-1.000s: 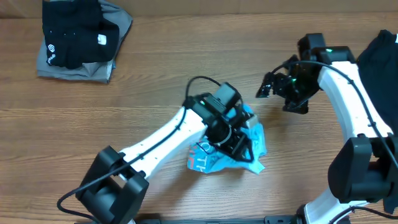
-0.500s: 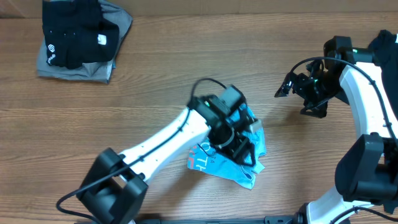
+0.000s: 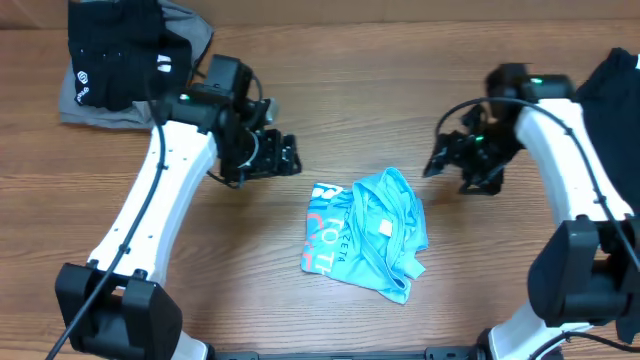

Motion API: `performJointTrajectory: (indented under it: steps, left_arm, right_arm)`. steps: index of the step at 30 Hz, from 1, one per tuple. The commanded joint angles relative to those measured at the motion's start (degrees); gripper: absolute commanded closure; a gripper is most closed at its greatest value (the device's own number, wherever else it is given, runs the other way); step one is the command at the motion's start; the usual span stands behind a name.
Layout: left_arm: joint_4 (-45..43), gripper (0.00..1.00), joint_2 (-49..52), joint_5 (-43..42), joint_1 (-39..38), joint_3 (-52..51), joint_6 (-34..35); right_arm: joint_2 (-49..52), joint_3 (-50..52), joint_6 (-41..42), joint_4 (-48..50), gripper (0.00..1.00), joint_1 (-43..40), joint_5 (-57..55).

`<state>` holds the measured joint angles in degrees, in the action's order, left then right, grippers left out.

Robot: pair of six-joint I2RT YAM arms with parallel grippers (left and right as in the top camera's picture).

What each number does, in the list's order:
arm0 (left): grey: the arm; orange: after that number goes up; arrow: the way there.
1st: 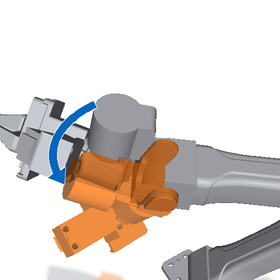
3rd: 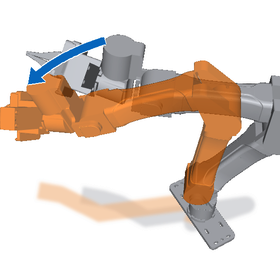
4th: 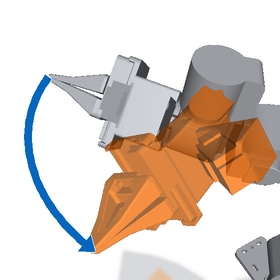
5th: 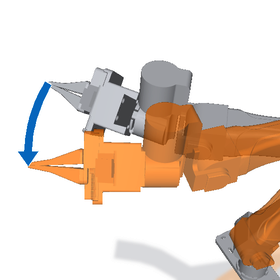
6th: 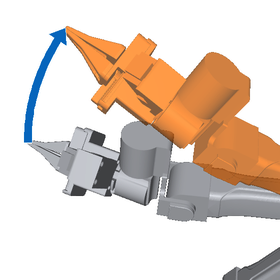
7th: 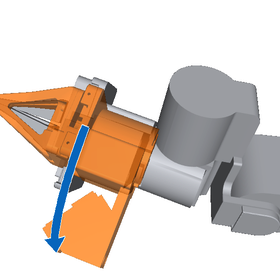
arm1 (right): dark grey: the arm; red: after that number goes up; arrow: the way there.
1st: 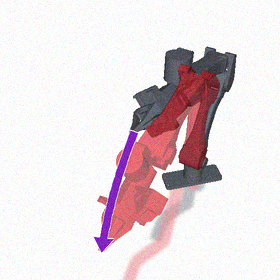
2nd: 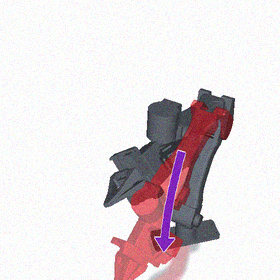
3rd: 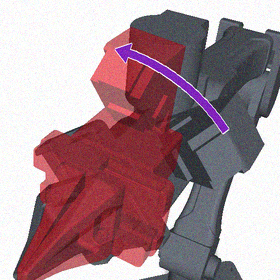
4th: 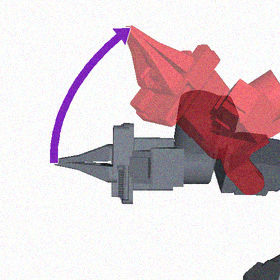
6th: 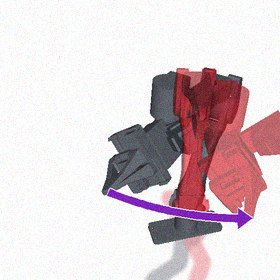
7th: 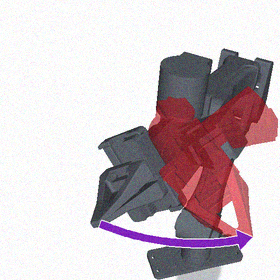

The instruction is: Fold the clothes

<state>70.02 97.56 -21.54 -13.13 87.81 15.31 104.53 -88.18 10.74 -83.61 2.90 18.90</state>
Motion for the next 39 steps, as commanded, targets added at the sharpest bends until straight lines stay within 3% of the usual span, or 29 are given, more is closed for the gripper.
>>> performJointTrajectory:
  steps: [1, 8, 15, 18, 21, 28, 34, 39]
  left_arm:
    - [0.2, 0.12, 0.9, 3.1, 1.0, -2.9, 1.4]
    - [-1.2, 0.07, 1.4, 4.2, 1.0, -8.7, 1.4]
    - [-1.9, 0.05, 1.4, 4.2, 1.0, -10.8, 1.4]
    - [-1.9, 0.05, 1.4, 4.2, 1.0, -10.8, 1.4]
    - [-1.9, 0.05, 1.4, 4.2, 1.0, -10.8, 1.4]
    - [-1.9, 0.05, 1.4, 4.2, 1.0, -10.8, 1.4]
    - [-1.9, 0.04, 1.4, 4.2, 1.0, -10.8, 1.4]
    - [-1.8, 0.04, 1.4, 4.2, 0.9, -10.8, 1.4]
  right_arm:
    - [-0.3, -1.1, 1.8, -0.3, 0.2, 6.7, -5.0]
    - [-0.2, 0.9, 8.2, 2.4, 0.11, 18.0, -13.3]
    - [-0.1, 6.7, 12.1, 9.8, 0.12, 21.0, -14.3]
    - [0.0, 9.2, 12.0, 12.4, 0.19, 21.0, -14.4]
    - [0.0, 10.9, 12.1, 14.0, 0.35, 21.0, -14.4]
    - [0.0, 11.1, 14.5, 14.4, 0.56, 21.0, -19.8]
    - [0.0, 11.1, 14.8, 14.2, 0.82, 20.8, -22.5]
    - [0.0, 11.1, 14.8, 13.8, 0.83, 20.8, -27.2]
